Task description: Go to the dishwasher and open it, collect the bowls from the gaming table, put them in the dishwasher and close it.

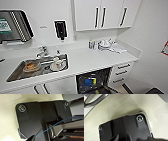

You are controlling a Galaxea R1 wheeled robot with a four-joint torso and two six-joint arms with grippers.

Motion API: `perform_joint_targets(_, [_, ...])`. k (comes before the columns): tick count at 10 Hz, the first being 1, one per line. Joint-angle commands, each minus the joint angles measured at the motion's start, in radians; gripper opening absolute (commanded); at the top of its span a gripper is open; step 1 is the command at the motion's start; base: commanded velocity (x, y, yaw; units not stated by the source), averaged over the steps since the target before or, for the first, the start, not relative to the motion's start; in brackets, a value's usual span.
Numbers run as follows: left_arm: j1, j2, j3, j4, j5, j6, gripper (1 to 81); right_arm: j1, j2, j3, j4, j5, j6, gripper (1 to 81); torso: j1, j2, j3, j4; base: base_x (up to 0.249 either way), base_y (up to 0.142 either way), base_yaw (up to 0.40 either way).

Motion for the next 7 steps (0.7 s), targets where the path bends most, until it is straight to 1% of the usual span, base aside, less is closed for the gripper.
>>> perform_joint_targets(1, [-0.040,-0.015,0.007,0.000,0.061,0.003,81.1,0.050,0.000,-0.018,-0.014,-0.048,-0.041,81.1,0.062,-0.096,0.000,0.000,0.000,0.000,0.000])
perform_joint_targets(2, [-0.040,-0.015,0.007,0.000,0.061,0.003,81.1,0.044,0.006,-0.021,-0.015,-0.058,-0.064,81.1,0.083,-0.130,0.000,0.000,0.000,0.000,0.000])
perform_joint_targets(6, [-0.040,-0.012,0.007,0.000,0.055,0.003,81.1,0.010,0.012,-0.060,-0.015,-0.055,-0.088,81.1,0.171,-0.271,0.001,0.000,0.000,0.000,0.000])
perform_joint_targets(7, [-0.040,-0.011,0.004,0.000,0.040,0.003,81.1,0.010,0.014,-0.061,-0.015,-0.052,-0.088,81.1,0.193,-0.305,-0.074,0.000,0.000,0.000,0.000])
